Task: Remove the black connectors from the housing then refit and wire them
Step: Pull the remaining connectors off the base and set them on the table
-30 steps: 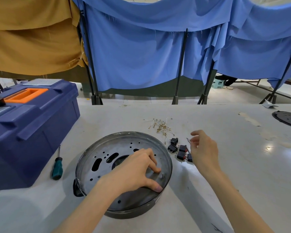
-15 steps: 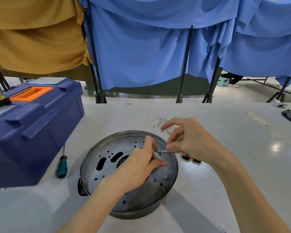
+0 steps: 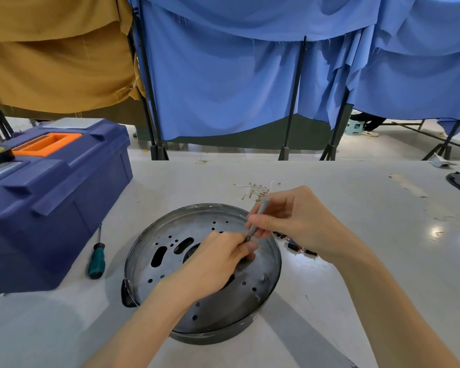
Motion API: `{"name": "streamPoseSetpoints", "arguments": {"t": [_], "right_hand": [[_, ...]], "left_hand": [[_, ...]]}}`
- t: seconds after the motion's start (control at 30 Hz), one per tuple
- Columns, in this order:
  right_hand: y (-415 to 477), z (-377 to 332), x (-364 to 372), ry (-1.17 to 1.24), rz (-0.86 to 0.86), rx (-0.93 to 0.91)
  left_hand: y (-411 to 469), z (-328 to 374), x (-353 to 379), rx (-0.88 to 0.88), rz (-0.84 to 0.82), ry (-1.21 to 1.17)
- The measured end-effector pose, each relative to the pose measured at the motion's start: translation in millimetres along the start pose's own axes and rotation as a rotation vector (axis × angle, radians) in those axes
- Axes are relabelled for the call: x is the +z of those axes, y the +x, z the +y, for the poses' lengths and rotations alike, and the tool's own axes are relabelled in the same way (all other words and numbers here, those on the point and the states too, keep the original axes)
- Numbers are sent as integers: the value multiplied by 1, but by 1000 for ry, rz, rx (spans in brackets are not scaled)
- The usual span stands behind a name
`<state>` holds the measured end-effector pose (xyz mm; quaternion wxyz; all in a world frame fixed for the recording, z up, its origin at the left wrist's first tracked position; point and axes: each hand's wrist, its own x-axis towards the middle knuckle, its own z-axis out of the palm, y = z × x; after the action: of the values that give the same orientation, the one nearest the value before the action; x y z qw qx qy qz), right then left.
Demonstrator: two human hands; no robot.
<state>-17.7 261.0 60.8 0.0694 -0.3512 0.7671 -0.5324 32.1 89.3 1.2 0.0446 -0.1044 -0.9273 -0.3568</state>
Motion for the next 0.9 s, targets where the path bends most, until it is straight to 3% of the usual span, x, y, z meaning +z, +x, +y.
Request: {"name": "streamPoseSetpoints", "arguments": {"t": [0.13,0.37,0.9], "right_hand": [[0,3,-7,-74,60,5],[-6,4,-17,-47,-54,128],[-4,6,-12,-61,-136,207]], "left_hand": [[-1,-8,2,-61,-68,-77],[-3,-10,4,-44,-95,28],[-2,-6,3,-44,-101,82]]}}
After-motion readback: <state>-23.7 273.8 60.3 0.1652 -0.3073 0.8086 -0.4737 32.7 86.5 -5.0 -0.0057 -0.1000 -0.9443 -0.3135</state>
